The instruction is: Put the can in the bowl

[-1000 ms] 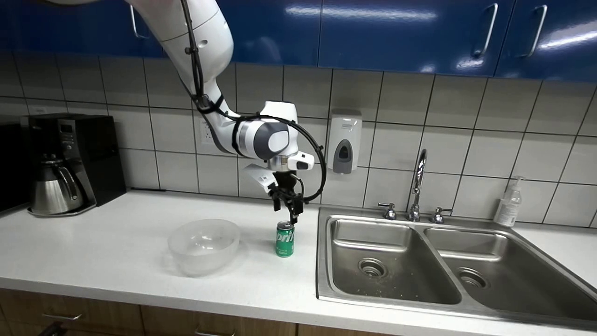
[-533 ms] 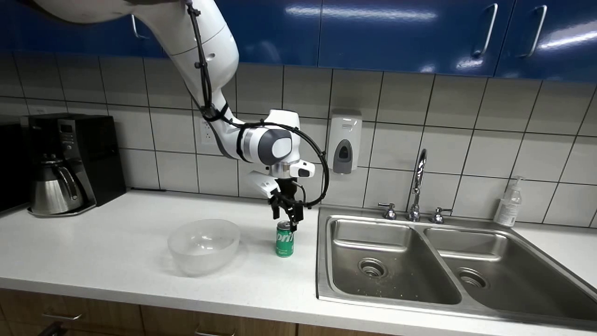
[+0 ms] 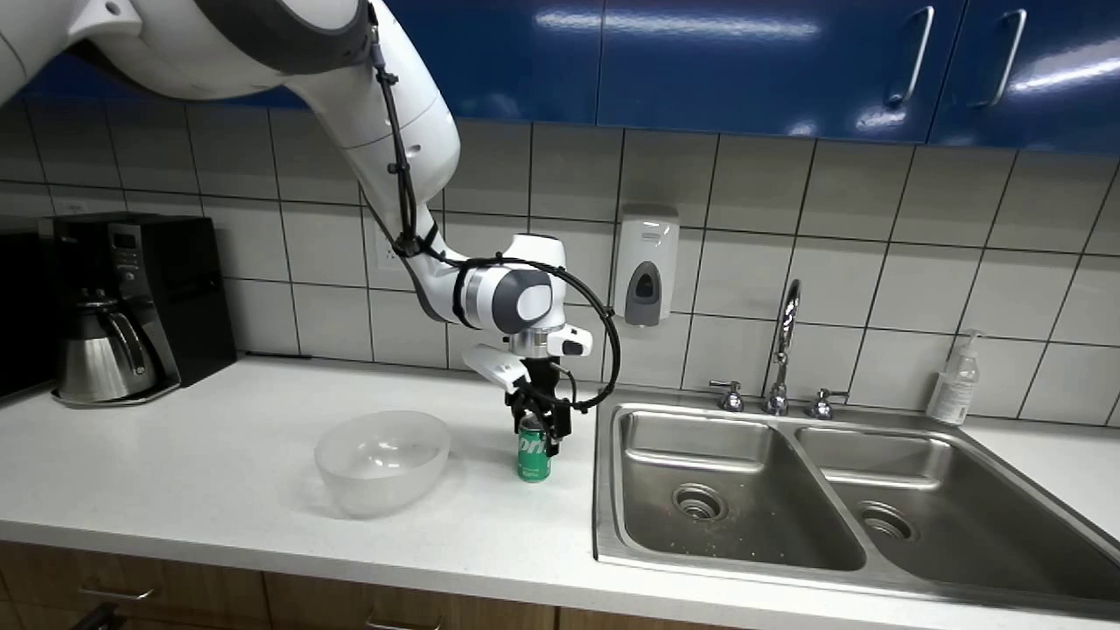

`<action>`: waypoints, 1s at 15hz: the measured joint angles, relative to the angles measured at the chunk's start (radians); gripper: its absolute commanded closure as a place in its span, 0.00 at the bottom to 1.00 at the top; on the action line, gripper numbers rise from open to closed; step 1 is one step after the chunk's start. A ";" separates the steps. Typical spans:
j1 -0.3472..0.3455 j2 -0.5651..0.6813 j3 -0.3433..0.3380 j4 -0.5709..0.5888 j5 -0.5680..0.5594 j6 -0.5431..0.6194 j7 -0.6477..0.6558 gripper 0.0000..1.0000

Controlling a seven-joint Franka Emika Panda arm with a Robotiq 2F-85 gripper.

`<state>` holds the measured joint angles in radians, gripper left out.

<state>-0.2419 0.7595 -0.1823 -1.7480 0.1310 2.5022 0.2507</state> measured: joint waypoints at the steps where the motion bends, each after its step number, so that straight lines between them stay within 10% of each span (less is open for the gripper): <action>1: 0.000 0.012 -0.001 0.013 0.000 0.000 0.000 0.00; 2: 0.000 0.023 -0.001 0.025 -0.001 0.000 0.000 0.25; 7: 0.000 0.061 -0.001 0.070 0.000 0.000 -0.001 0.58; 15: 0.000 0.061 -0.001 0.096 0.000 -0.010 -0.030 0.59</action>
<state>-0.2415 0.8208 -0.1830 -1.6521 0.1305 2.4924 0.2209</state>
